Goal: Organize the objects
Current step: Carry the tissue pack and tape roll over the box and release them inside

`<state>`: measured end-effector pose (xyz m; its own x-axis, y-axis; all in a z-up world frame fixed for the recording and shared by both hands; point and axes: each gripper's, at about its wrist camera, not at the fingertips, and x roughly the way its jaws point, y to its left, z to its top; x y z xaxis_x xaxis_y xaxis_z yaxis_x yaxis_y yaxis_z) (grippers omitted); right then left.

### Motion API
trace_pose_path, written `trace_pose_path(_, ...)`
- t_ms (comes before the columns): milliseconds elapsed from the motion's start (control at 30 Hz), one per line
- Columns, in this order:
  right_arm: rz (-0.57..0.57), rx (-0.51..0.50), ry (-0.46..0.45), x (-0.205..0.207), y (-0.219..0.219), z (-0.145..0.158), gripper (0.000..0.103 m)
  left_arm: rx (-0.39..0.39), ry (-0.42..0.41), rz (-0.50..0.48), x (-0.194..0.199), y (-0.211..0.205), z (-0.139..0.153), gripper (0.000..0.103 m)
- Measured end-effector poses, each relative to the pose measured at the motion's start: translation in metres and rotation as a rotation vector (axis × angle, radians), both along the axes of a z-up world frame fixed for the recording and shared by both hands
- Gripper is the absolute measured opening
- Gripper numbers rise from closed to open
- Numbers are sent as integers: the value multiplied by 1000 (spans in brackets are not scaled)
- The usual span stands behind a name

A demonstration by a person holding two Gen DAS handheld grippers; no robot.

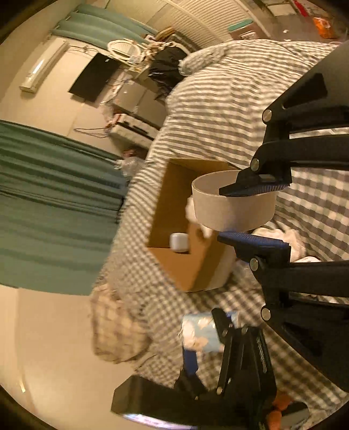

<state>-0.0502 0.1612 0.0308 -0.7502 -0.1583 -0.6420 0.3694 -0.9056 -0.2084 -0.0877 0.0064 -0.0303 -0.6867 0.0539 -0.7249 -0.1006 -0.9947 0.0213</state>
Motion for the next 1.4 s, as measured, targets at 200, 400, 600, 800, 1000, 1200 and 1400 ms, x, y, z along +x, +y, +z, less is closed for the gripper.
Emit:
trace_pose_path(200,34,-12,88,-21,-1,44,26,-49,142,-24,-32,16,49,70)
trace_pose_path(400,68,-16,112,-66,-7,68,26,-62,177,-34,-82,26,66,70)
trace_pose_path(600,71,-22,94,-120,-8,59,26,-37,136,-34,-132,29,46,70)
trace_pose_path(800,56,-49,-10,-165,0,8,26,-34,56,-34,-159,32,-2,70)
trace_pose_path(1000,11,-98,-97,-191,17,-35,26,-40,0,-41,-167,35,-31,70)
trace_pose_path(1200,-7,-185,-78,-193,39,-26,61,-38,2,-44,-157,33,-21,90)
trace_pose_path(1400,-50,-161,5,-157,55,17,75,-53,40,-23,-124,25,12,101)
